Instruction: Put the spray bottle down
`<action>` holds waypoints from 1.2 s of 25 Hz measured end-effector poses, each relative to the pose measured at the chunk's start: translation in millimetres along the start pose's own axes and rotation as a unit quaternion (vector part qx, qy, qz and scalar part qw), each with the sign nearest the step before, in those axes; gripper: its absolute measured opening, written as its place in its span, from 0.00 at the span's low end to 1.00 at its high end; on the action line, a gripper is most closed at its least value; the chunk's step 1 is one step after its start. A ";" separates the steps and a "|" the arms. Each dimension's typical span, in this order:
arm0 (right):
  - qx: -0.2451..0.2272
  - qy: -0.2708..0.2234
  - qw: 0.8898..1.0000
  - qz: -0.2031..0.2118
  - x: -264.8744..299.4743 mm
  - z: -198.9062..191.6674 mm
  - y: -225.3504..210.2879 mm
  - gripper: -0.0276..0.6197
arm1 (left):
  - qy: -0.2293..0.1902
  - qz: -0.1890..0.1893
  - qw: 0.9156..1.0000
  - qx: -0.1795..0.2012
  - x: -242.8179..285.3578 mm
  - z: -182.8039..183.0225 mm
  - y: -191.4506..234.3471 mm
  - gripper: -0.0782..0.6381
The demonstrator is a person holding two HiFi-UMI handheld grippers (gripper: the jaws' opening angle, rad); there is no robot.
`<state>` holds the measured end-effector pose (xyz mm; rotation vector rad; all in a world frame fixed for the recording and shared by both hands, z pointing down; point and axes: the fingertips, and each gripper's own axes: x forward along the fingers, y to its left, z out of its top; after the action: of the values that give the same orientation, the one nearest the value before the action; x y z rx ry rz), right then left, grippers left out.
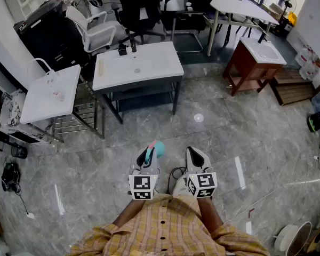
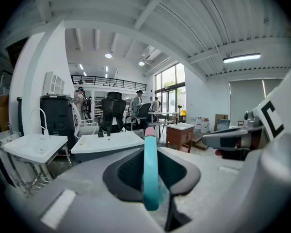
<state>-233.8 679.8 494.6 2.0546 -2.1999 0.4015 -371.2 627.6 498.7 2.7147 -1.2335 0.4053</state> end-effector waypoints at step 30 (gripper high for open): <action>0.011 -0.016 0.995 0.096 104.1 59.5 -193.2 0.04 | -0.005 0.076 0.997 -0.011 185.7 72.4 -79.8 0.21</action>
<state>-44.7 553.8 487.1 1.8777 -2.4328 0.4159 -180.6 529.9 483.7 2.6163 -1.4445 0.3932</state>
